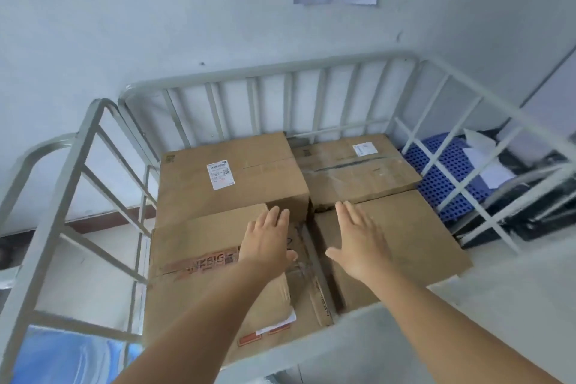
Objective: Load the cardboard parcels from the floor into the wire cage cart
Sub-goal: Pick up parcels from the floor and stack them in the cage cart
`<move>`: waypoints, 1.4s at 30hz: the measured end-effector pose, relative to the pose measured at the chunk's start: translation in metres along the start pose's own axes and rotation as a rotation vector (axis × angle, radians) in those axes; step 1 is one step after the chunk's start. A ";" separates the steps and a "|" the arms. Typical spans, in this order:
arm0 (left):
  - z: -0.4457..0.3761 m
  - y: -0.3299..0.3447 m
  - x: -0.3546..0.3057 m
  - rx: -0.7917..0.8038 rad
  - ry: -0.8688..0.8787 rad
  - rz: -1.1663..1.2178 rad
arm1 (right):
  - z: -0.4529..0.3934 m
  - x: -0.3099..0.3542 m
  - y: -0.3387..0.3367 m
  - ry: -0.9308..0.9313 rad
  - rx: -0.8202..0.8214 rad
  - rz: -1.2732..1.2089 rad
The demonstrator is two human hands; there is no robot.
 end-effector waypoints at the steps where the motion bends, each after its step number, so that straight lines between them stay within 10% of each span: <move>1: 0.008 -0.004 -0.021 -0.006 0.039 -0.016 | 0.017 -0.012 -0.010 0.026 -0.028 -0.001; 19: 0.210 0.032 -0.334 0.076 0.809 -0.172 | 0.363 -0.176 -0.046 0.744 -0.338 -0.154; 42: 0.500 0.206 -0.428 0.394 1.678 -0.527 | 0.685 -0.085 0.133 1.802 -0.594 -0.490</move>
Point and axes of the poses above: each hand's wrist, its own z-axis away from the middle knuckle, its own y-axis out of the palm, x = y × z, the point moved 9 cm from there along -z, towards the middle knuckle, and after that the axes turned 15 degrees about -y, right-handed, at the moved point
